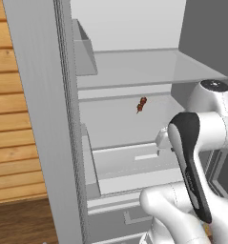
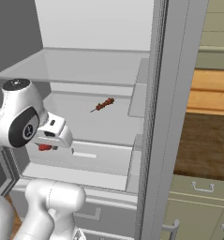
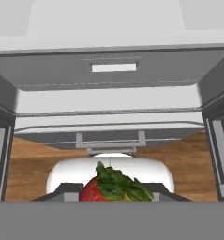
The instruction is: Take the strawberry from the fridge and place it on top of the pancake, located on the dining counter.
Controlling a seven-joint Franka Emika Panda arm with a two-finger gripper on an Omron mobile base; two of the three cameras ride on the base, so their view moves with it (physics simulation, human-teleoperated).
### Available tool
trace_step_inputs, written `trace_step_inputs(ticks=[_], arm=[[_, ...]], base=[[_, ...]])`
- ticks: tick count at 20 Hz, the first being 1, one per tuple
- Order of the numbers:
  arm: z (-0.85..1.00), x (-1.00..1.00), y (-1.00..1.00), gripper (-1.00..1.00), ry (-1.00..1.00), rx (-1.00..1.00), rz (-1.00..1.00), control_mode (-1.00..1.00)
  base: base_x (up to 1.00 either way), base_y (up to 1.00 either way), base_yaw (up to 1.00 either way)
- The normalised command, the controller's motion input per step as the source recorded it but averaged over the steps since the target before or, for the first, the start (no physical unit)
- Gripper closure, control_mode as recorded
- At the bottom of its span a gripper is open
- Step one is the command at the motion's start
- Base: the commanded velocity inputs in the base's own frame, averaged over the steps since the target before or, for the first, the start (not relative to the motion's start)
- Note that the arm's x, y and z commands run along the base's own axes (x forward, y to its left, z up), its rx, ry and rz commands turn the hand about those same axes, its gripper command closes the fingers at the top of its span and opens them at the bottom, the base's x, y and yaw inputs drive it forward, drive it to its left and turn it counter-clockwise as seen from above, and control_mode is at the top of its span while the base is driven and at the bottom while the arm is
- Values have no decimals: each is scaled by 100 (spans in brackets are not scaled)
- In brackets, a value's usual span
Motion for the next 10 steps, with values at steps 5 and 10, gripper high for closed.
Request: trace_step_inputs(ticks=[5, 10], arm=[[-2, -9, -1, 100, -23, 0, 3, -100], [0, -1, 0, 100, 1, -4, 0, -100]], base=[[0, 0, 0], [0, 0, 0]])
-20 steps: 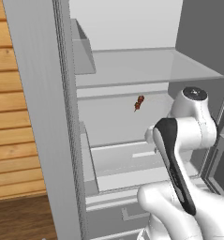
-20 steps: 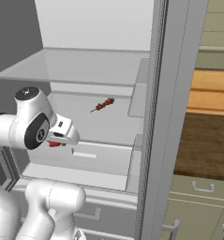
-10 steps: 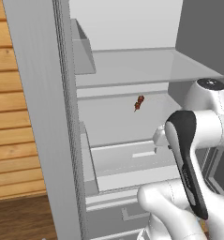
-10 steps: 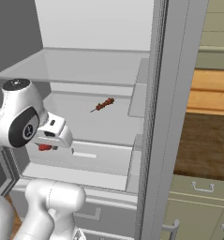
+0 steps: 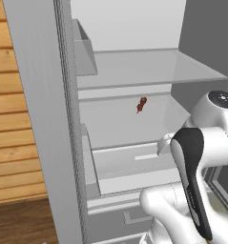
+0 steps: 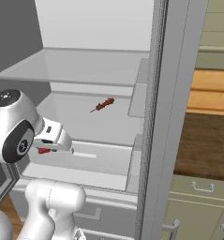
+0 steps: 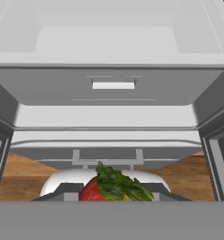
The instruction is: Take the strawberry from the fridge and place it on top of the pancake, located on the dining counter.
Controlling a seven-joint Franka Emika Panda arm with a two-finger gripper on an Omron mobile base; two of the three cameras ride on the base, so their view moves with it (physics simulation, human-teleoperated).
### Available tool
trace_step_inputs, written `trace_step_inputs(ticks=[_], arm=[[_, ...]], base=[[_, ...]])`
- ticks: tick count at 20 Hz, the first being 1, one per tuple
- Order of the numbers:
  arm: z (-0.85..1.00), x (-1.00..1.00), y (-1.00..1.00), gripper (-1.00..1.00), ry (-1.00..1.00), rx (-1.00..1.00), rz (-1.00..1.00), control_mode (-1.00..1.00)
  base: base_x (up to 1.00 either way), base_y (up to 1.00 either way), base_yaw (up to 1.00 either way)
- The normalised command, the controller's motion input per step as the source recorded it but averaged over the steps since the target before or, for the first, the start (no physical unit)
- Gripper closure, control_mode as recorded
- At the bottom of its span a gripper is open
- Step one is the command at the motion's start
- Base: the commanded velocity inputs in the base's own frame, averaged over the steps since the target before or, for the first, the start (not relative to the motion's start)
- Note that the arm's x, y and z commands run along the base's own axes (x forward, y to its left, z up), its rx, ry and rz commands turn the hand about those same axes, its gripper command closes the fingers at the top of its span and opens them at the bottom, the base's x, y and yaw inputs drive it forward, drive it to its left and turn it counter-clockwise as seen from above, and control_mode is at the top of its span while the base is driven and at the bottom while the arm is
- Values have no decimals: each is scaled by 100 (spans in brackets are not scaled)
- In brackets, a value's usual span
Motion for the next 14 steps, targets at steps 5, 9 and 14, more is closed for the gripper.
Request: trace_step_inputs(ticks=[5, 9, 14], arm=[[0, 0, 0, 100, 0, 0, 0, -100], [0, 0, 0, 100, 0, 0, 0, -100], [0, 0, 0, 100, 0, 0, 0, 100]], base=[[0, 0, 0], [0, 0, 0], [0, 0, 2]])
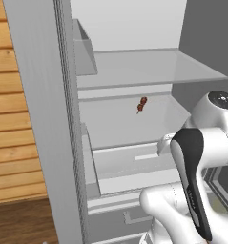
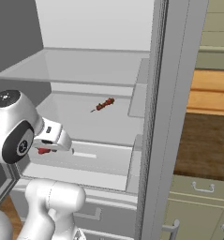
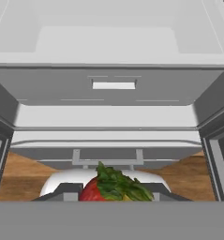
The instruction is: Take the strawberry from the fridge and place it on top of the pancake, located on the dining counter.
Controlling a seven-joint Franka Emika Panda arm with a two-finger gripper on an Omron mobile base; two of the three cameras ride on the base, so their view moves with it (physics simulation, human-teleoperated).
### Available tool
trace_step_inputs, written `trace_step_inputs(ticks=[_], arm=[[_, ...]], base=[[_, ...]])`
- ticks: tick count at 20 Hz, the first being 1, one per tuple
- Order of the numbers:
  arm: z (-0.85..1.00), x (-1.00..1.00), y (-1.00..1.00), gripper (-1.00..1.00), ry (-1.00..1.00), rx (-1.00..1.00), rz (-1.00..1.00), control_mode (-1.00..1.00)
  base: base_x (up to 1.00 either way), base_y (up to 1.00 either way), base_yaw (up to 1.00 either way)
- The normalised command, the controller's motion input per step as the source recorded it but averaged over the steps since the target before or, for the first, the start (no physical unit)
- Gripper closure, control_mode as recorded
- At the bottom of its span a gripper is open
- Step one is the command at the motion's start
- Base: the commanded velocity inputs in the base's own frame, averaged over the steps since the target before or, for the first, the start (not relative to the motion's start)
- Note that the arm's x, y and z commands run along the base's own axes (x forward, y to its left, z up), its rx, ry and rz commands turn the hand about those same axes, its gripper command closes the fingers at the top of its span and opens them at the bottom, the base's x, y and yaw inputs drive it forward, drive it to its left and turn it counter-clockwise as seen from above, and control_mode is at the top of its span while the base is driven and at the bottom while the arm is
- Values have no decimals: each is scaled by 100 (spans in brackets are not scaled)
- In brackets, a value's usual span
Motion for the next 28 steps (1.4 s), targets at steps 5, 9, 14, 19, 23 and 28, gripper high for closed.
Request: trace_step_inputs(ticks=[5, 9, 14, 19, 23, 28], arm=[[0, 0, 0, 100, 0, 0, 0, 100], [0, 0, 0, 100, 0, 0, 0, 100], [0, 0, 0, 100, 0, 0, 0, 100], [0, 0, 0, 100, 0, 0, 0, 100], [0, 0, 0, 100, 0, 0, 0, 100], [0, 0, 0, 100, 0, 0, 0, 100]], base=[[-23, 0, 29], [-36, -8, 53], [-71, -19, 69], [-50, -21, 61], [-78, 0, 48], [-94, 27, 64]])
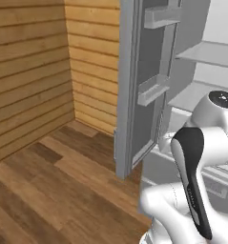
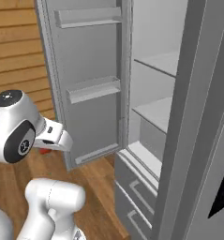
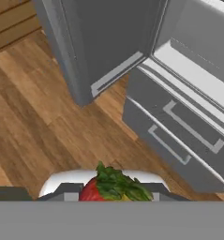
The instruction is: Take the strawberry from the fridge and place it on top of the pancake, located on the dining counter.
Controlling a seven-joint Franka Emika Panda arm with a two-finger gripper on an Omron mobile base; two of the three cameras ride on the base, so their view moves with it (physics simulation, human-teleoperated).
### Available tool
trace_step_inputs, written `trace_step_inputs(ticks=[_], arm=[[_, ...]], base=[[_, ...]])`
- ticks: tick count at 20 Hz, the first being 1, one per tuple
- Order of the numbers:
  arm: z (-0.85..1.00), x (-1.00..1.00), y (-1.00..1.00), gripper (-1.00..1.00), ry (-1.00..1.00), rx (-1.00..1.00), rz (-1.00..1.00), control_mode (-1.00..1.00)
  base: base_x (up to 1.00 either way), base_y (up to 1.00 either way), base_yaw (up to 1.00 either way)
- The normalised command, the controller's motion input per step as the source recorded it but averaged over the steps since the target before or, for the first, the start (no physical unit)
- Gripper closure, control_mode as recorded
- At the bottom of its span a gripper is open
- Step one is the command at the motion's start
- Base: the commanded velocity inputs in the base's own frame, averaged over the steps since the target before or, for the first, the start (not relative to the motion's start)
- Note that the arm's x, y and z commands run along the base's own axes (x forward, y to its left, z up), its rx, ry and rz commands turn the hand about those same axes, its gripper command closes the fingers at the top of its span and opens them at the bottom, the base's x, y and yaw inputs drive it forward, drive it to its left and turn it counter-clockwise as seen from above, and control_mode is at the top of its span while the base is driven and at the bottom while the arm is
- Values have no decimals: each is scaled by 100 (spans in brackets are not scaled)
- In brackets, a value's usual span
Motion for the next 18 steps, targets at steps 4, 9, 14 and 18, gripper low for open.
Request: trace_step_inputs(ticks=[4, 9, 14, 18], arm=[[0, 0, 0, 100, 0, 0, 0, 100], [0, 0, 0, 100, 0, 0, 0, 100], [0, 0, 0, 100, 0, 0, 0, 100], [0, 0, 0, 100, 0, 0, 0, 100]], base=[[-86, 59, 72], [-64, 89, 75], [1, 52, 76], [24, 39, 32]])
